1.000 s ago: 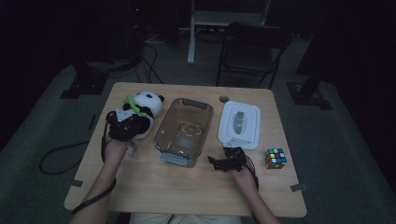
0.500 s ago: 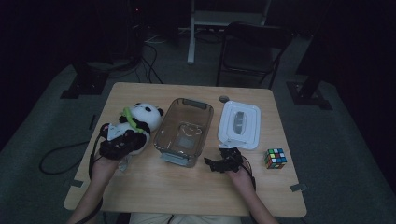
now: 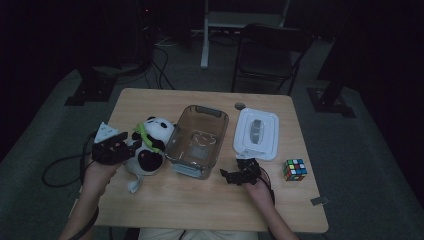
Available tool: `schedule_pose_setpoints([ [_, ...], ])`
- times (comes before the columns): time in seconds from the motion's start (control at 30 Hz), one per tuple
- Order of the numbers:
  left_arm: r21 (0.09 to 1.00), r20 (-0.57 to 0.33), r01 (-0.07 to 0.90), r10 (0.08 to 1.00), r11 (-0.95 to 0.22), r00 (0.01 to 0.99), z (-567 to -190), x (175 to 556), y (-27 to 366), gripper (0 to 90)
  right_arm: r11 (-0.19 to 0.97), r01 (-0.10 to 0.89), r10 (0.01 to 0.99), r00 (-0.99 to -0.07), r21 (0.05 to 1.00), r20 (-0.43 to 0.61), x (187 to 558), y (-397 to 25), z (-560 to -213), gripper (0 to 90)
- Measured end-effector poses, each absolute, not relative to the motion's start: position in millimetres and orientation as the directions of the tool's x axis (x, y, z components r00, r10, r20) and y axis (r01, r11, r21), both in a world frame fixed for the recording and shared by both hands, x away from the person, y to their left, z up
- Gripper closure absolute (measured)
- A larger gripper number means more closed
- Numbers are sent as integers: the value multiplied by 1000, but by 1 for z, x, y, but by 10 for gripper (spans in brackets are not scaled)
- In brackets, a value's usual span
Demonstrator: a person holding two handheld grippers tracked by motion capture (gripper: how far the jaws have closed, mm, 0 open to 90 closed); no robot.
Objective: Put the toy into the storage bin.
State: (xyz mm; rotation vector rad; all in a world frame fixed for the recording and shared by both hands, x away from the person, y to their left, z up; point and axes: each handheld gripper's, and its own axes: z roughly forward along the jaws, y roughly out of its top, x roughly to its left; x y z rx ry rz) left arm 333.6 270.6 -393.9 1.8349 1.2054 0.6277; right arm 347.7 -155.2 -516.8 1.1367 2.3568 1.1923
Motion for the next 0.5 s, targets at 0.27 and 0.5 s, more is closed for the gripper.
schedule_pose_setpoints([
  [0.27, 800, -56, 576, 933, -171, 355, -416, 369, 258, 337, 356, 529, 747, -656, 770, 106, 348, -156, -518, 148],
  [0.5, 767, -36, 616, 946, -180, 321, -429, 381, 250, 258, 358, 526, 746, -658, 771, 103, 348, -156, -517, 148],
])
